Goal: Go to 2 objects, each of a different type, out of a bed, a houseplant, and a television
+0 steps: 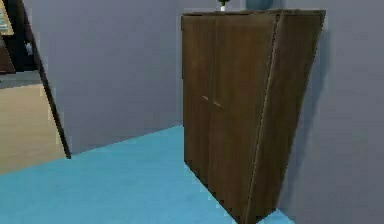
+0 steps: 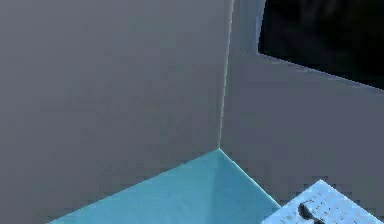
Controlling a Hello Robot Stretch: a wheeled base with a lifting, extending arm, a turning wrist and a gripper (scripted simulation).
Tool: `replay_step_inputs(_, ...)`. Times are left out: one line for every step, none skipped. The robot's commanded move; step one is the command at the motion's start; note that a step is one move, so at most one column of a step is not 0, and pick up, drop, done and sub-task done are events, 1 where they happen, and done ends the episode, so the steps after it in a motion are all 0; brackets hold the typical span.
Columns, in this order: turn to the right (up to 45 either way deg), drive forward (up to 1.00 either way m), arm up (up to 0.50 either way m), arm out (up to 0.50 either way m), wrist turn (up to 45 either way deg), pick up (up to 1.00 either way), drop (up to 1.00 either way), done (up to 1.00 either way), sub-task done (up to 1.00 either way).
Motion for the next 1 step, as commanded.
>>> replay_step_inputs(-30.0, 0.00, 0.00, 0.00, 0.0, 0.00, 0.00, 0.00, 0.00)
